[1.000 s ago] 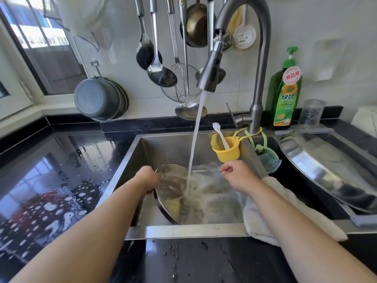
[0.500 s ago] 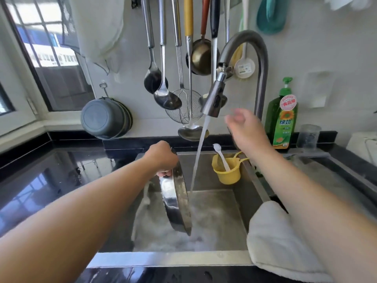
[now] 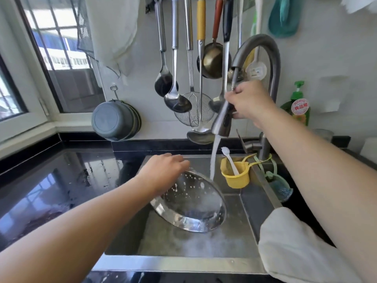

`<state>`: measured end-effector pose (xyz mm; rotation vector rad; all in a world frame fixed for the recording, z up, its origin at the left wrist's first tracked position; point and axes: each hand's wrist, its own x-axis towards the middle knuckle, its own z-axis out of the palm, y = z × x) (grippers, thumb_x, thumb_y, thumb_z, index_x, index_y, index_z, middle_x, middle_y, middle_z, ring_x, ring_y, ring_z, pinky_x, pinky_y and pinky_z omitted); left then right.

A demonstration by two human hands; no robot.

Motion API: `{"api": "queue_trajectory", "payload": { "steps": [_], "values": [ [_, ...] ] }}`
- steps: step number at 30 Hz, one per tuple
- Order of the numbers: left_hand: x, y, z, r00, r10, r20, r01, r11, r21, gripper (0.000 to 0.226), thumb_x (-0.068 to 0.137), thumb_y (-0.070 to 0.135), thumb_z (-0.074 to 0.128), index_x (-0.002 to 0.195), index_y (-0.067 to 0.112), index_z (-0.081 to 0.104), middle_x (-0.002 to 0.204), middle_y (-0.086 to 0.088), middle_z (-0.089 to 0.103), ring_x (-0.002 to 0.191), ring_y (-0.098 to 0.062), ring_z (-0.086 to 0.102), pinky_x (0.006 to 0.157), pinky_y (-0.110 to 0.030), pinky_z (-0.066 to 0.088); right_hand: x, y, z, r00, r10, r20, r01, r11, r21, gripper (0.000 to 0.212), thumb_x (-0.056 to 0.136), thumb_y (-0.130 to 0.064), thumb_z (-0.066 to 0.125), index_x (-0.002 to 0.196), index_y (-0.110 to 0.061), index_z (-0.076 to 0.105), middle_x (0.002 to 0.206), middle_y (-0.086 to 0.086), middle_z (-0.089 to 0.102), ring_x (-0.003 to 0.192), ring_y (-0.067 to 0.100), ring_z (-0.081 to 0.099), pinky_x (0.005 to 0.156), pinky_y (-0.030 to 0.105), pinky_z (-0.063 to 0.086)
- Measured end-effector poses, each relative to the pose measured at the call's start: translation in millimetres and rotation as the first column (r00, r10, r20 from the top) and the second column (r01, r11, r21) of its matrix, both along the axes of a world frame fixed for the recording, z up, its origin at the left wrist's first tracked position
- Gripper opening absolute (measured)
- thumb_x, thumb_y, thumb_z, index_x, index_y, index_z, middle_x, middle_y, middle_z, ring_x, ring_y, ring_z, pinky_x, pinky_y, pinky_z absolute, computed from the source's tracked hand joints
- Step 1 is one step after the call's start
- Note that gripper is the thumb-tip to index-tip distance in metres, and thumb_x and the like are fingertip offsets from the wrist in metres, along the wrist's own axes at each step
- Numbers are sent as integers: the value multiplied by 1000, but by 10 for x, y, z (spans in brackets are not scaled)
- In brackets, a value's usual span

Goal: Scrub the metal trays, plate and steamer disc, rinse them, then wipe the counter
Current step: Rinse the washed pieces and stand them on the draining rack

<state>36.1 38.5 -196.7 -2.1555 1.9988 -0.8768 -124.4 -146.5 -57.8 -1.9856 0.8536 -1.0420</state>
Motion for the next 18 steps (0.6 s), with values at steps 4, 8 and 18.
{"api": "queue_trajectory", "payload": {
  "steps": [4, 8, 18],
  "values": [
    [41, -18, -100, 974, -209, 89, 214, 975, -52, 51, 51, -5, 89, 92, 14, 67, 78, -5, 57, 62, -27, 58, 35, -30, 35, -58, 181, -189, 987, 108, -118, -99, 992, 75, 7, 94, -13, 68, 95, -7, 64, 95, 10, 68, 81, 23, 74, 69, 40, 65],
    [86, -58, -212, 943, -306, 134, 319, 943, -90, 42, 60, -4, 83, 93, 13, 63, 83, -8, 54, 66, -29, 56, 35, -32, 39, 0, 247, -281, 986, 153, -64, -143, 980, 137, 14, 94, -14, 69, 104, -8, 62, 97, 10, 69, 80, 23, 75, 64, 39, 65],
    [258, -39, -392, 844, -502, 189, 515, 857, -25, 11, 97, 8, 52, 93, 15, 59, 93, -8, 54, 76, -27, 56, 41, -37, 48, 294, 189, -479, 996, 86, 26, -88, 992, 90, 22, 94, -17, 68, 112, -8, 59, 103, 11, 66, 90, 28, 71, 69, 43, 65]
  ]
}}
